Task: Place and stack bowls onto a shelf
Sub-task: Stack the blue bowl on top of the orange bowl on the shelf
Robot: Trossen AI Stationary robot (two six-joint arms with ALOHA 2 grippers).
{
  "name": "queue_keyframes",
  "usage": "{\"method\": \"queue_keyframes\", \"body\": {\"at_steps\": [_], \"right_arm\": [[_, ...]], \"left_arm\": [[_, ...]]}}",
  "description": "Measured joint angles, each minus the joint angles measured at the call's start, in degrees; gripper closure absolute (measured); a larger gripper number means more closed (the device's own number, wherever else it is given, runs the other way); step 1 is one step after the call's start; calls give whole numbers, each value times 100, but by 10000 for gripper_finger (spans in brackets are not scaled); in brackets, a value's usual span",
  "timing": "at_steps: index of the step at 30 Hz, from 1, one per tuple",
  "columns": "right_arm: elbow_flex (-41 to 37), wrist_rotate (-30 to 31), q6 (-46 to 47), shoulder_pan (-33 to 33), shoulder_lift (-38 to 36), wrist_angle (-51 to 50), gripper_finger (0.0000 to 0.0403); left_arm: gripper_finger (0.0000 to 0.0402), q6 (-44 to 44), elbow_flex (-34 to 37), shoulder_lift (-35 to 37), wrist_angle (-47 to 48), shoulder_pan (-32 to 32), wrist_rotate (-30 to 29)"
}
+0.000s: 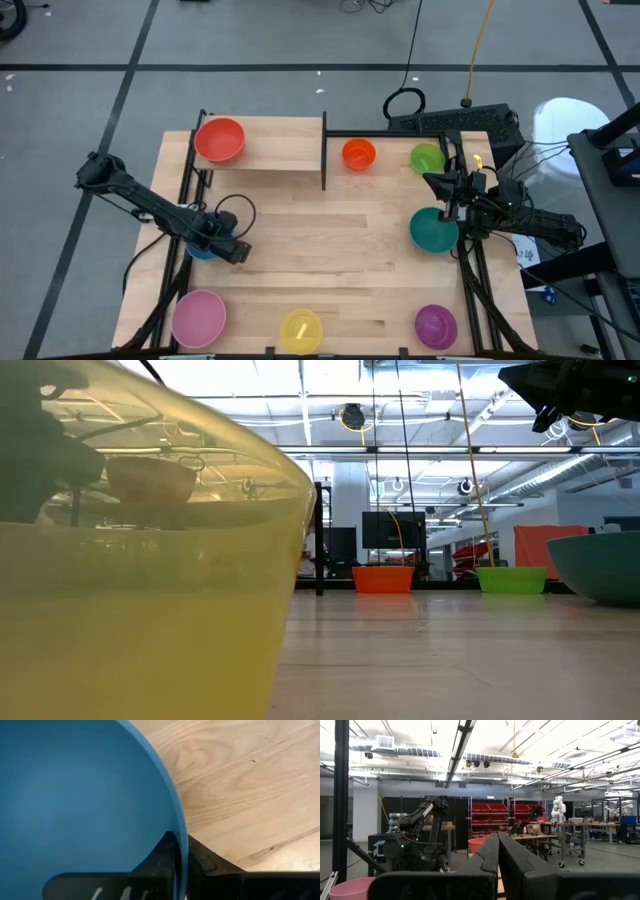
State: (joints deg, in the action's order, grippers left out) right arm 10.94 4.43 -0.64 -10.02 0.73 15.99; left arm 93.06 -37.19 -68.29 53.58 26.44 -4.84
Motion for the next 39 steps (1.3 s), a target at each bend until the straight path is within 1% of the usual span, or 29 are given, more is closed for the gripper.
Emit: {"method": "queue_keyframes", "body": {"at_steps": [2,5,9,13,17,21,24,28,36,39], "right_arm": [[0,0,0,-2,-2,0,403],[0,2,0,0,0,2,403],[0,2,0,0,0,1,403],[0,2,0,-2,-2,0,403],[0,2,0,-1,-2,0,403],[0,2,0,-2,-1,1,403],[0,2,0,0,-2,0,403],[0,2,-2,-1,0,-2,403],[0,2,-22,-2,-2,-41,403],[0,13,-24,0,-2,-42,403]], "left_arm": [[389,2,-132,-2,123,-9,11],[395,-49,-543,-4,424,-9,40],[396,-165,-1372,-7,1064,-9,7],[396,-248,-2396,-7,1803,-9,-192],[397,-254,-3479,-7,2786,-58,-740],[397,-271,-4446,-5,3679,-312,-1382],[397,-960,-4905,52,3629,-709,-1728],[397,-1948,-5467,64,3659,-1458,-1883],[397,-4010,-6272,-51,3645,-3154,-1889],[397,-4722,-6493,-183,3641,-3784,-1725]]}}
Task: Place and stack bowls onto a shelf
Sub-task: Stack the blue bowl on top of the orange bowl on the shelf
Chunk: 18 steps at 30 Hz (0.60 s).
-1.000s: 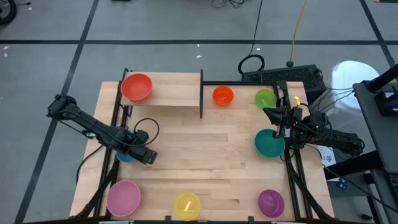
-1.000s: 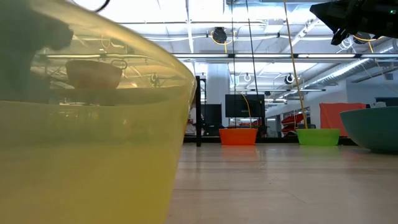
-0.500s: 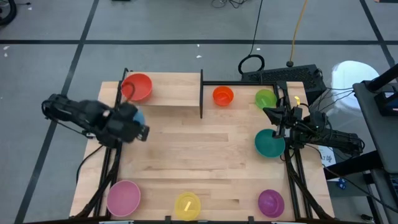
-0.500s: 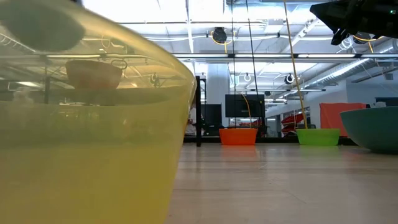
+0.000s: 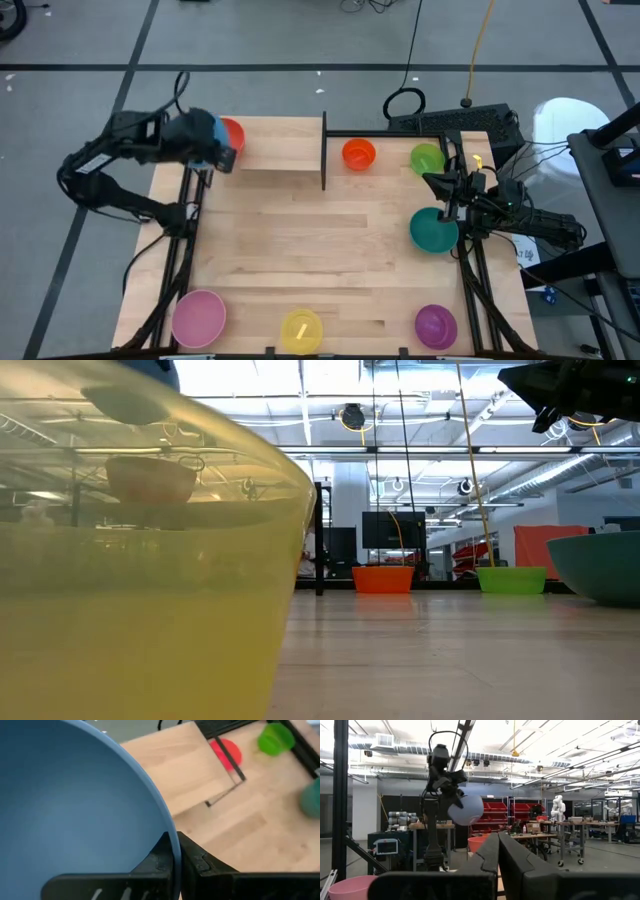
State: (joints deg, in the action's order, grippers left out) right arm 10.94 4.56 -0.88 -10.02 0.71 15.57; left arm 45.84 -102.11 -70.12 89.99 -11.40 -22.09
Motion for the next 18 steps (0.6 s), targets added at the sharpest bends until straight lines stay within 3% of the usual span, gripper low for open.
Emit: {"method": "queue_keyframes", "body": {"at_steps": [8,18], "right_arm": [[0,31,-161,-1,0,0,403],[0,35,-151,-2,0,-2,403]], "left_arm": [[397,-1760,-444,-711,-8,-1479,1023],[397,-2525,-460,-1219,-2,-2406,1719]]}}
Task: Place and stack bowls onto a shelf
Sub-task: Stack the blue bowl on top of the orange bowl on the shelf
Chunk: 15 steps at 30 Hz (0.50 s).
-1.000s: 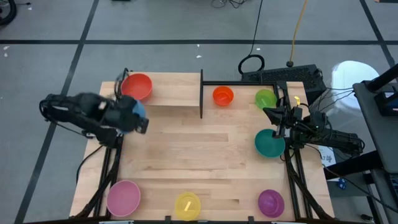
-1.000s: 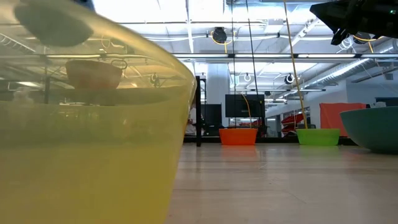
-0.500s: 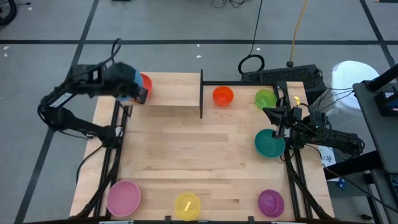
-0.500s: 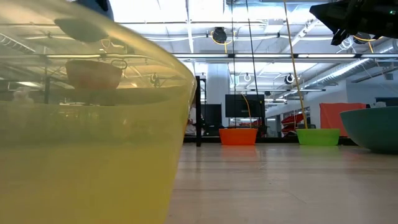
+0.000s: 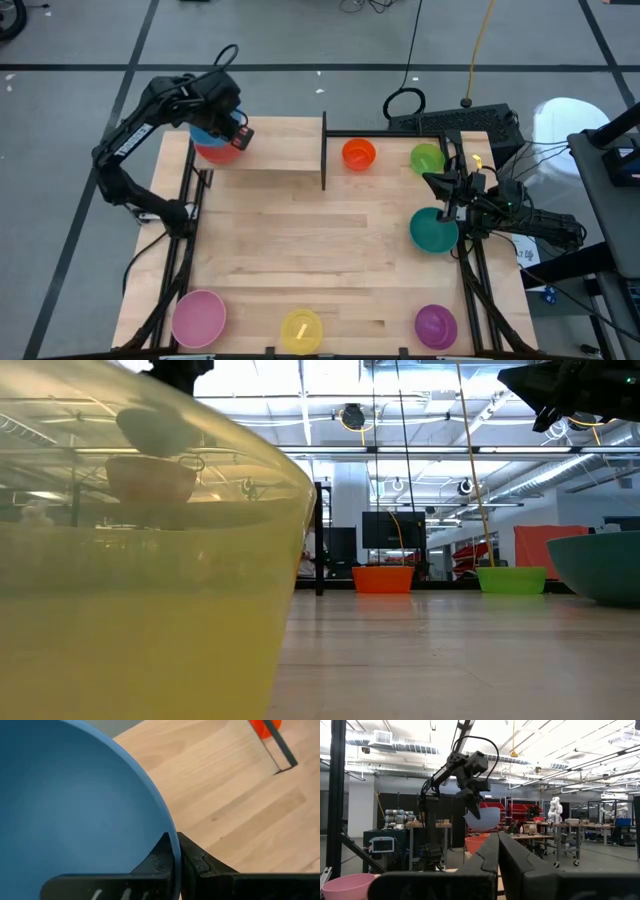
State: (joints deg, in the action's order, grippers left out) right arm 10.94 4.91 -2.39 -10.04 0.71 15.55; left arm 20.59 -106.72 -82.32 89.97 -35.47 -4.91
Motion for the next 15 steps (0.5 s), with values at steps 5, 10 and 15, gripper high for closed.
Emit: {"method": "queue_keyframes", "body": {"at_steps": [5,10,15], "right_arm": [[0,0,0,1,0,2,403],[0,136,7,0,0,1,403],[0,545,7,0,0,2,403]], "left_arm": [[397,-127,122,-23,2,-190,59],[397,-109,348,-23,4,-255,342],[397,-143,637,-23,4,-255,362]]}}
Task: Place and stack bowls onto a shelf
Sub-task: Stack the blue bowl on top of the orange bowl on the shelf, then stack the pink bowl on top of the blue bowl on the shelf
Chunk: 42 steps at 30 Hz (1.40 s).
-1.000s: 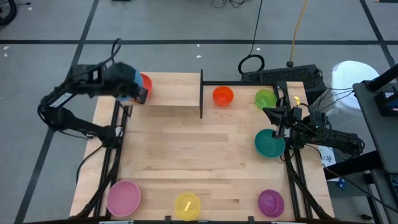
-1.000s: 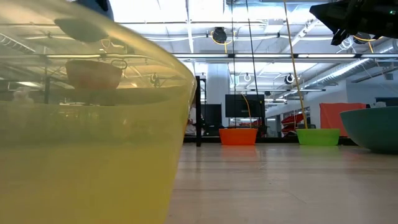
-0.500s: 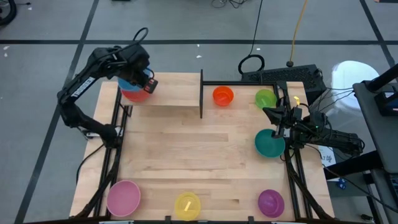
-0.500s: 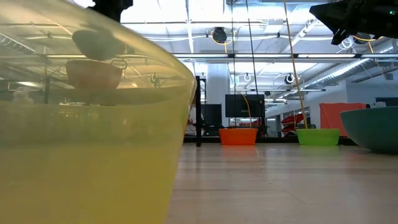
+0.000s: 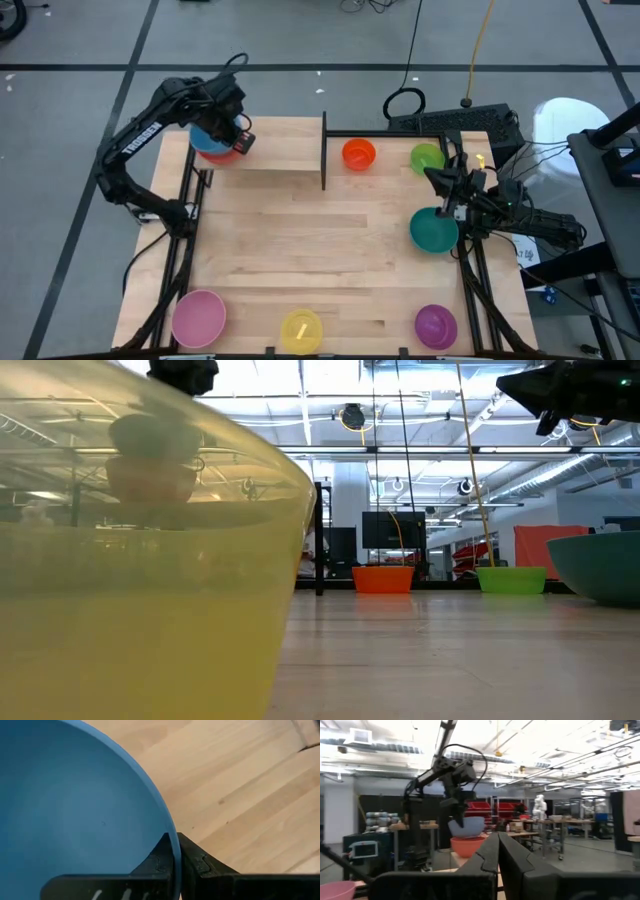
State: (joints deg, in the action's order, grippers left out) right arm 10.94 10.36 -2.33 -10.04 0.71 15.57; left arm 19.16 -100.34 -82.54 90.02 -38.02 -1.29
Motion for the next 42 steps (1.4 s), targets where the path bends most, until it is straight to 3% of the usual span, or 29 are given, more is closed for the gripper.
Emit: {"method": "queue_keyframes", "body": {"at_steps": [16,26,37,42], "right_arm": [[0,32,-4,0,0,0,403],[0,34,-4,0,0,0,403],[0,34,-5,0,0,0,403],[0,33,-4,0,0,0,403]], "left_arm": [[397,-122,1018,0,1,0,-32],[331,-299,1086,9,0,0,-67],[324,-494,233,20,0,2,-251],[324,-307,-287,80,-8,202,89]]}}
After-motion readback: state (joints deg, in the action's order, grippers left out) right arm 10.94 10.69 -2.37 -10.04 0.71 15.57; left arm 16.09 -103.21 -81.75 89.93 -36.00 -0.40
